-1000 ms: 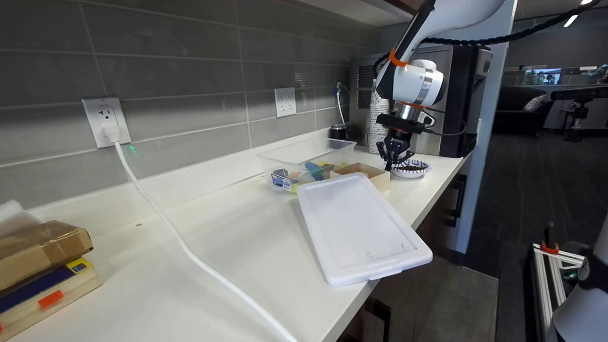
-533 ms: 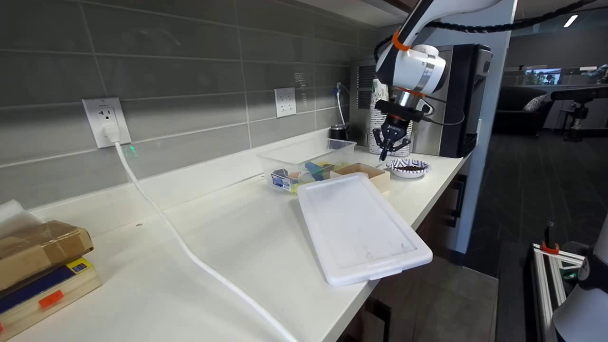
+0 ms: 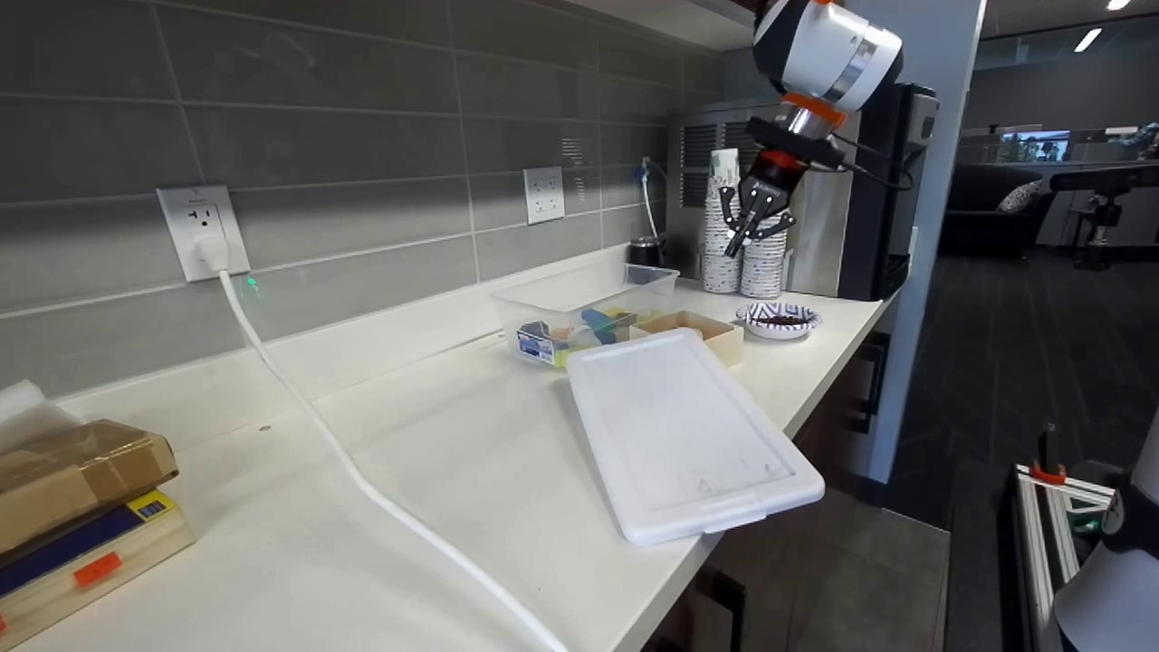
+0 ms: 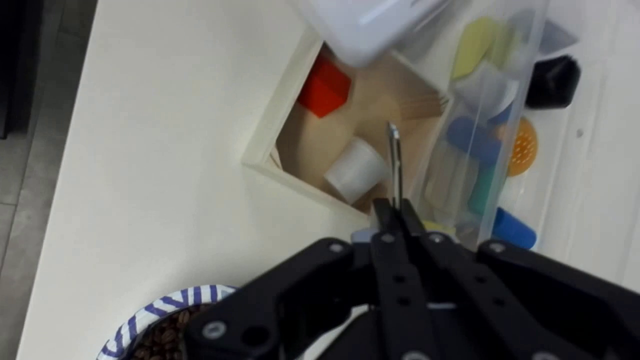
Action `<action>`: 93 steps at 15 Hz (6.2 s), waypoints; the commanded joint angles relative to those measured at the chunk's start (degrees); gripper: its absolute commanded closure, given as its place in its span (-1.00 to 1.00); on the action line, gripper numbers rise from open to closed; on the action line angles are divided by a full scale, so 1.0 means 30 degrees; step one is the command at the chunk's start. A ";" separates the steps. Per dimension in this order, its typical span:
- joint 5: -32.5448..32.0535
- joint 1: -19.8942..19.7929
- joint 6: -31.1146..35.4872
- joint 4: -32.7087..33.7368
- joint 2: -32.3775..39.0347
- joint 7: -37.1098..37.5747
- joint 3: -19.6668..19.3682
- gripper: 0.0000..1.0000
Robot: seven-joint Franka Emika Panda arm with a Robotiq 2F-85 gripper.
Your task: Use the cake slicer to stir in the bowl
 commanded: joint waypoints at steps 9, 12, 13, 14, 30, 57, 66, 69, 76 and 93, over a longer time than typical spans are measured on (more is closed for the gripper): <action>0.5838 -0.1721 -1.0841 0.0619 -0.0175 -0.5279 -0.3723 0.98; 0.6785 -0.1989 -1.1853 0.1251 0.1366 -0.5542 -0.3654 0.98; 0.7003 -0.2062 -1.1942 0.1532 0.1894 -0.5486 -0.3563 0.98; 0.7284 -0.2115 -1.2111 0.1867 0.2521 -0.5453 -0.3501 0.98; 0.9233 -0.4376 -1.5128 0.5838 0.9436 -0.4302 -0.2775 0.98; 0.6749 -0.6655 -1.8674 0.7822 1.1054 -0.1701 -0.2671 0.98; 0.7152 -0.6297 -1.4524 0.6662 0.8891 -0.4380 -0.2264 0.98; 0.7724 -0.6370 -1.5036 0.6576 0.8578 -0.4672 -0.1848 0.98; 0.7672 -0.6108 -1.6878 0.6516 0.8701 -0.3283 -0.1527 0.98; 0.5751 -0.6942 -1.6038 0.6665 0.9984 -0.3586 -0.2797 0.98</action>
